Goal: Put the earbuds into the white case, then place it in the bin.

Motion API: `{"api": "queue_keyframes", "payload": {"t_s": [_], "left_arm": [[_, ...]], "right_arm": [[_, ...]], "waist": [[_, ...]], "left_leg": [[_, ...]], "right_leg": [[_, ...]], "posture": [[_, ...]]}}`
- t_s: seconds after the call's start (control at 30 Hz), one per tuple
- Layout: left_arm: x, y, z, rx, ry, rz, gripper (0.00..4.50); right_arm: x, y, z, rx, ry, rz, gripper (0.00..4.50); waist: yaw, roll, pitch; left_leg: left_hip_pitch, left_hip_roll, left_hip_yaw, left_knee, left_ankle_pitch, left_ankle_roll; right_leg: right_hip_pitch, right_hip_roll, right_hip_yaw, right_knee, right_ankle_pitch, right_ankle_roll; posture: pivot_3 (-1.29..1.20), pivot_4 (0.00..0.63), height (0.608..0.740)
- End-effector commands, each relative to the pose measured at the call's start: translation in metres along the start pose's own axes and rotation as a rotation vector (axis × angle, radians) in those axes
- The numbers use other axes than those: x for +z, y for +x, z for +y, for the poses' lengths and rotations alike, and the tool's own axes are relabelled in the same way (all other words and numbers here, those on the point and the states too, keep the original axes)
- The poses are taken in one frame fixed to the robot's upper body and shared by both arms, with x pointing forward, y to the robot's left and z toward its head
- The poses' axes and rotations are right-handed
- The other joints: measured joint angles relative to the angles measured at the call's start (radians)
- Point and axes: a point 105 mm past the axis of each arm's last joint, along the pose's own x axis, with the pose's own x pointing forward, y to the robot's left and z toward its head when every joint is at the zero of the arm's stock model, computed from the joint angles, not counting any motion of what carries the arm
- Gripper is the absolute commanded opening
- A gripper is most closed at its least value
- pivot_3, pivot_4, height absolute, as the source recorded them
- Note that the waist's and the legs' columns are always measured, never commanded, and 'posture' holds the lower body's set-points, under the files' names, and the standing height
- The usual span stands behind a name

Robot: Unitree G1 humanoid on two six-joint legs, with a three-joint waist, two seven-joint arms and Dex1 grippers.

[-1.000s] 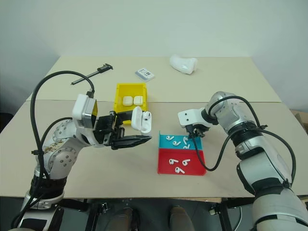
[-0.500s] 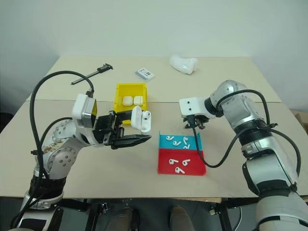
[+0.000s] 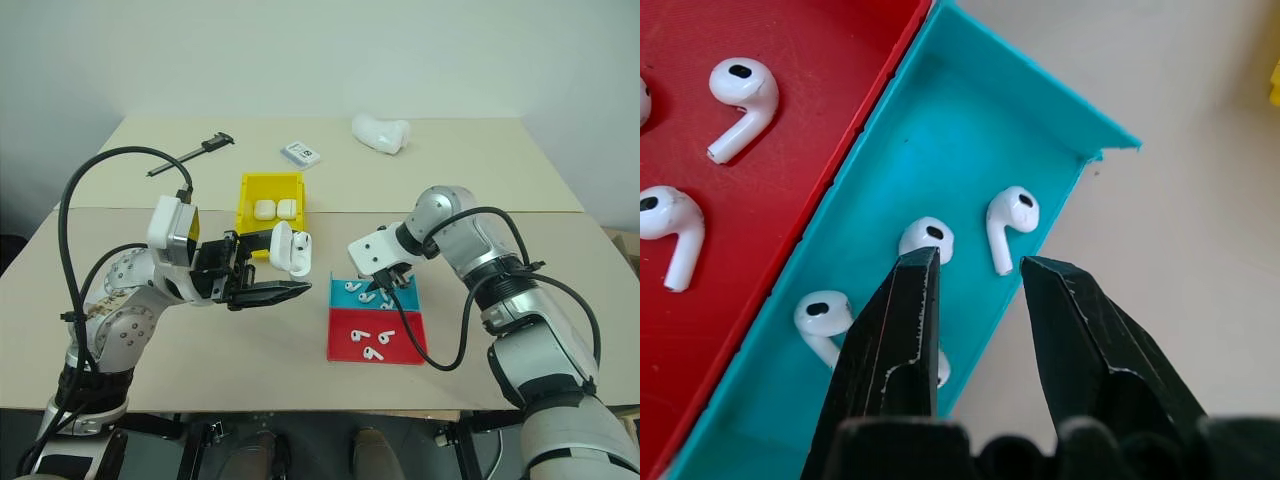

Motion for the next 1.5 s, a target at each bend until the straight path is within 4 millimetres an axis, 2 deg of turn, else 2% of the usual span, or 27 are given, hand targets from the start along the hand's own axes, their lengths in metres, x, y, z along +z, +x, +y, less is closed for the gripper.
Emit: {"api": "queue_keyframes", "payload": {"t_s": [0.03,0.47,1.5], "left_arm": [[0.011,0.000,-0.003,-0.001,0.053,-0.019,2.78],[0.012,-0.002,-0.005,0.028,0.064,-0.013,2.78],[0.013,-0.003,-0.007,0.039,0.064,-0.007,2.78]], "right_arm": [[0.001,-0.003,-0.006,0.011,-0.060,0.032,1.65],[-0.001,-0.003,-0.002,0.082,-0.118,0.039,1.65],[-0.005,0.015,0.005,0.098,-0.154,0.075,1.65]], "waist": [[0.000,0.000,0.000],[-0.001,0.000,0.000],[0.000,0.000,0.000]], "left_leg": [[0.000,0.000,0.000,0.000,0.000,0.000],[0.000,0.000,0.000,0.000,0.000,0.000],[0.000,0.000,0.000,0.000,0.000,0.000]], "right_leg": [[0.000,0.000,0.000,0.000,0.000,0.000],[0.000,0.000,0.000,0.000,0.000,0.000],[0.000,0.000,0.000,0.001,0.000,0.000]], "posture": [[0.00,0.150,0.740],[0.00,0.150,0.740],[0.00,0.150,0.740]]}}
